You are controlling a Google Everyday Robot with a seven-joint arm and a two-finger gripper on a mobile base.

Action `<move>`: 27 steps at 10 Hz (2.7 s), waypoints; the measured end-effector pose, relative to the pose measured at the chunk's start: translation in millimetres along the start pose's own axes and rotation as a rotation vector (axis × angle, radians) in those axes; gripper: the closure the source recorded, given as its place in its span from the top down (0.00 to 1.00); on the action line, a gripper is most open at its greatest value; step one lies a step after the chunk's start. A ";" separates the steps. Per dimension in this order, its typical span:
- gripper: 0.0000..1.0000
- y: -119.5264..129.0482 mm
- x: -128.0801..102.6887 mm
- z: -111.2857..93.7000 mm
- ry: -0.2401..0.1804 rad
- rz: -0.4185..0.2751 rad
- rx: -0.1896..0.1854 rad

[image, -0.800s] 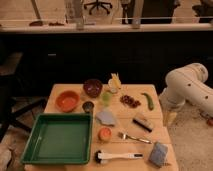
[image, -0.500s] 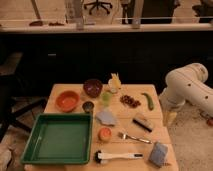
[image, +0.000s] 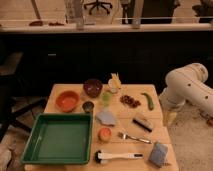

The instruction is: Place grapes in red bowl

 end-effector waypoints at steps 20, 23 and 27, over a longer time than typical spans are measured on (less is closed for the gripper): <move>0.80 0.0 0.0 -0.5 0.001 0.003 0.000; 0.80 -18.2 -20.6 10.7 -0.126 0.102 -0.021; 0.80 -45.3 -41.8 27.8 -0.292 0.277 -0.022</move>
